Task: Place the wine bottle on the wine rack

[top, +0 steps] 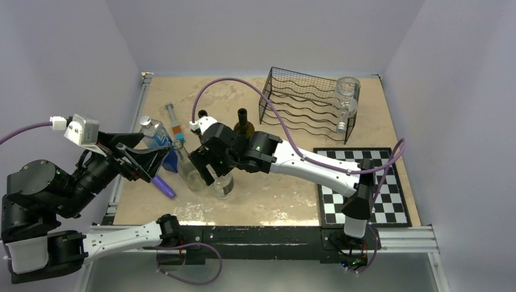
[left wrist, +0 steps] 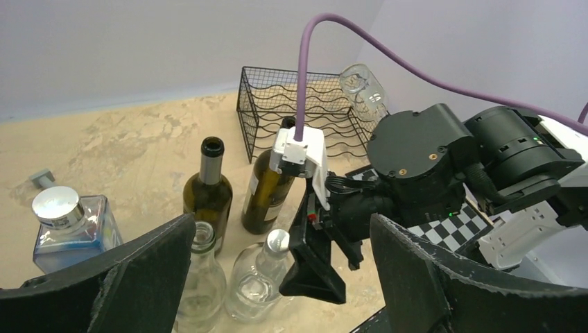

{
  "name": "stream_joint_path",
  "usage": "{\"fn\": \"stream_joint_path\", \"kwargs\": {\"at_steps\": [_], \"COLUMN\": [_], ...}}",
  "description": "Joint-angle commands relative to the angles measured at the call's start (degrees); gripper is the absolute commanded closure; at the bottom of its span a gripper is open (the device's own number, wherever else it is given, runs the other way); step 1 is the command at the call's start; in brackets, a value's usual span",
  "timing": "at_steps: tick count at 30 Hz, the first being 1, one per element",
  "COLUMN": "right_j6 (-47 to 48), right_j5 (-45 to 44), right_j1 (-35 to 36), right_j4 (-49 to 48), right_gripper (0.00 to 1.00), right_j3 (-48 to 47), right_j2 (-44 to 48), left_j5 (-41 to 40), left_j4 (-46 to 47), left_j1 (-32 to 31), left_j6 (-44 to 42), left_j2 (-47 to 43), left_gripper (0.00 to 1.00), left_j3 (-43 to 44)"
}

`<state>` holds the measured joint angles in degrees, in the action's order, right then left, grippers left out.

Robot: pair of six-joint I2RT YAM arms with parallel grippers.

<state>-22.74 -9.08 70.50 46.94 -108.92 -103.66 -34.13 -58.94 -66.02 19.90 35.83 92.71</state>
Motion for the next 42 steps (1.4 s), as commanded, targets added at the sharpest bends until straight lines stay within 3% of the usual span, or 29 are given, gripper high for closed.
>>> {"fn": "stream_joint_path", "kwargs": {"at_steps": [1,9,16,29,33,37,42], "right_j6": [-3.65,-3.00,-0.05,2.92,3.35,3.32,2.99], "right_j5": [-7.86,-11.94,-11.73,-11.24,-10.87,-10.69,-9.31], "right_j1": [0.56,0.60,0.60,0.57,0.60,0.60,0.56], "right_j4": [4.20,3.68,0.99,-4.72,-4.72,-3.61,-2.53], "right_gripper": [0.11,0.20,0.35,0.47,0.69,1.00,1.00], "right_j3": [-4.55,-4.68,-2.31,3.73,3.80,4.34,7.19], "right_j2": [-2.65,-6.03,-6.44,-4.38,-4.55,-3.44,1.24], "left_j5": [0.43,-0.50,-1.55,-1.62,-1.10,-0.38,0.78], "left_j4": [-2.87,-6.51,-8.14,-9.60,-10.26,-10.82,-10.00], "left_j1": [0.11,0.12,0.10,0.10,0.10,0.10,0.10], "left_j6": [1.80,6.02,10.38,14.62,15.78,16.38,16.36], "left_j2": [-2.22,-3.71,-2.40,-2.89,-4.33,-5.43,-6.08], "left_gripper": [0.01,0.01,0.01,0.01,0.01,0.01,0.01], "left_j3": [-1.49,-1.73,-2.69,-6.68,-8.75,-9.93,-12.21]}}
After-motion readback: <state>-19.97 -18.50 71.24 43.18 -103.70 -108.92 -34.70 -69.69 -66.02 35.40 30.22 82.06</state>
